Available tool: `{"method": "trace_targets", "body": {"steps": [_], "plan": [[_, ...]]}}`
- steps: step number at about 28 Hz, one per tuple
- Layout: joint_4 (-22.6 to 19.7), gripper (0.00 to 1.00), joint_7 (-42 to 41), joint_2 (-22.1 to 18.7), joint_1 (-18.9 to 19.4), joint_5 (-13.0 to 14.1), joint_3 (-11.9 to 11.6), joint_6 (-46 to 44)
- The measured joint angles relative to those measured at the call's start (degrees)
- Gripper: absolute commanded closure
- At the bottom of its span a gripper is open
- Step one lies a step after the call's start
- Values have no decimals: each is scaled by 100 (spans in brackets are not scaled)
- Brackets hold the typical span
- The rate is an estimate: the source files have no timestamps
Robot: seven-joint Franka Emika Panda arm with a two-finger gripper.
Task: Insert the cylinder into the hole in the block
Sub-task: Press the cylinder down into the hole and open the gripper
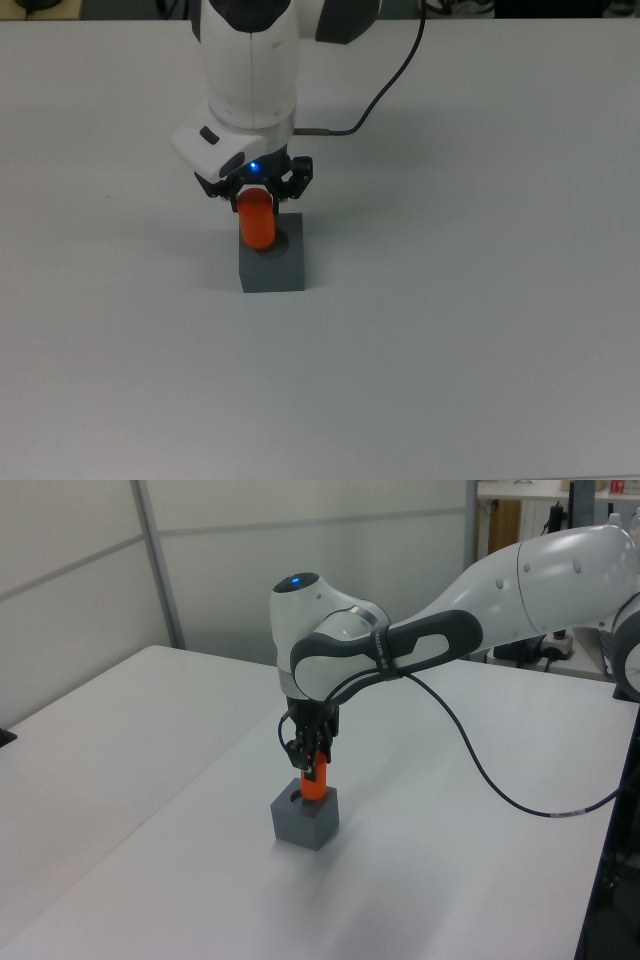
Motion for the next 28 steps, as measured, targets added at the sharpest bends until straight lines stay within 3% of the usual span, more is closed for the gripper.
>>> {"method": "trace_targets", "body": {"steps": [28], "plan": [[7, 88, 115, 24, 4, 0, 133, 135]]}}
